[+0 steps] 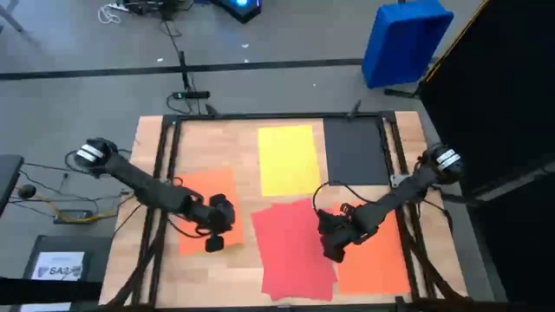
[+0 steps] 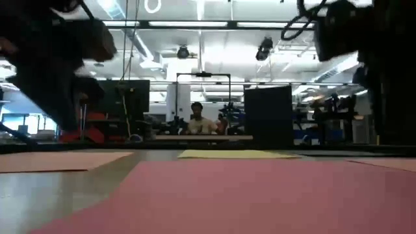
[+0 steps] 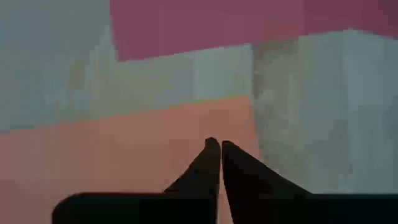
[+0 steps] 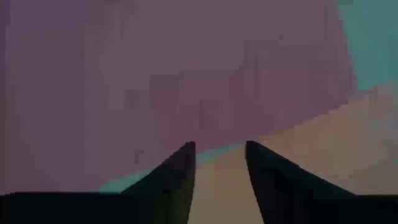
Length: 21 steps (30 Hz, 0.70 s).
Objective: Organize paper
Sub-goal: Stack the red paper on top of the red paper
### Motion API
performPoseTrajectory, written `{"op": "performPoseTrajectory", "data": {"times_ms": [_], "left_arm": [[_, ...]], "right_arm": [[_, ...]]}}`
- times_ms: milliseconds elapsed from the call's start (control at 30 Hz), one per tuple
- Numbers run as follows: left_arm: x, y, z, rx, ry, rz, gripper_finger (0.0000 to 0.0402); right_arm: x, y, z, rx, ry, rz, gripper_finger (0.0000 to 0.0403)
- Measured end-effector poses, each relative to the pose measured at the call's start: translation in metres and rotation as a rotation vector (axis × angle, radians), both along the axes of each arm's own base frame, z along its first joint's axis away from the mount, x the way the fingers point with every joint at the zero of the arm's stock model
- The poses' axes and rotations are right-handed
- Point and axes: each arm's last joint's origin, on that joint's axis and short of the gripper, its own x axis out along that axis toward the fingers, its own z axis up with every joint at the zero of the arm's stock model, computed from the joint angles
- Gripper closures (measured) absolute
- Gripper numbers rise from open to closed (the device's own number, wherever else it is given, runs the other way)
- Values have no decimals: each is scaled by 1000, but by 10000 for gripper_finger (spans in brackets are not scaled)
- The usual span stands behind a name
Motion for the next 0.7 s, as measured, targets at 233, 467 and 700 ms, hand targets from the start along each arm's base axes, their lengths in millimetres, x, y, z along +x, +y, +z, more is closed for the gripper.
{"op": "performPoseTrajectory", "data": {"times_ms": [233, 467, 700], "left_arm": [[38, -10, -11, 61, 16, -94, 401], [62, -6, -11, 104, 13, -138, 402], [71, 3, -27, 68, 83, -138, 402]], "right_arm": [[5, -7, -5, 2, 23, 2, 397], [11, -19, -13, -8, 66, 16, 402], [22, -29, -30, -1, 114, 36, 403]]}}
